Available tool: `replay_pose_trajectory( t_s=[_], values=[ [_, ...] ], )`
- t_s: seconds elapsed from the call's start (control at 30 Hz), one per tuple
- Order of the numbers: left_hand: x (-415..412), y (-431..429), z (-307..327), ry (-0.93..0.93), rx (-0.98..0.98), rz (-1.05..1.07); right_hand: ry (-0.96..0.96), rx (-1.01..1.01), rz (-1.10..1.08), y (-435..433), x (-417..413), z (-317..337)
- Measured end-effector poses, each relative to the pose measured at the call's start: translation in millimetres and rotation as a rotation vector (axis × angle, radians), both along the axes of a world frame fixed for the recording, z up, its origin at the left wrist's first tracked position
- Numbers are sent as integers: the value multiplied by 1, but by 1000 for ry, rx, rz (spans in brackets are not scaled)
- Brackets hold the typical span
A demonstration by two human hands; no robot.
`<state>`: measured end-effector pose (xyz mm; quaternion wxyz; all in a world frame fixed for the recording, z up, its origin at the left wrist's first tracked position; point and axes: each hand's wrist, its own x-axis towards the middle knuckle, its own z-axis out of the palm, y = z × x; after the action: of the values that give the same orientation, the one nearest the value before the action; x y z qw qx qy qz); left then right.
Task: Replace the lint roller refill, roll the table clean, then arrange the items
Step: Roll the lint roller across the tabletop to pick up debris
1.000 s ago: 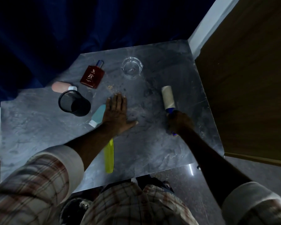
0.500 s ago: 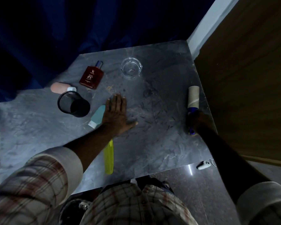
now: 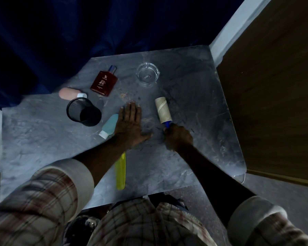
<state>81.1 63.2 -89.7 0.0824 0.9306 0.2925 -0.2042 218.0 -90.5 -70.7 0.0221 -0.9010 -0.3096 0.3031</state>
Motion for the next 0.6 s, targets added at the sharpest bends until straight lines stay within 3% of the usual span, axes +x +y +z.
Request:
replay_pose_trajectory(
  t_s=[0.17, 0.37, 0.6],
  values=[
    [-1, 1, -3, -8, -3, 1, -84, 63, -29, -1, -11, 2],
    [-1, 1, -5, -6, 5, -4, 9, 1, -61, 5, -7, 9],
    [-1, 1, -3, 2, 2, -9, -31, -35, -81, 13, -12, 14]
  ],
)
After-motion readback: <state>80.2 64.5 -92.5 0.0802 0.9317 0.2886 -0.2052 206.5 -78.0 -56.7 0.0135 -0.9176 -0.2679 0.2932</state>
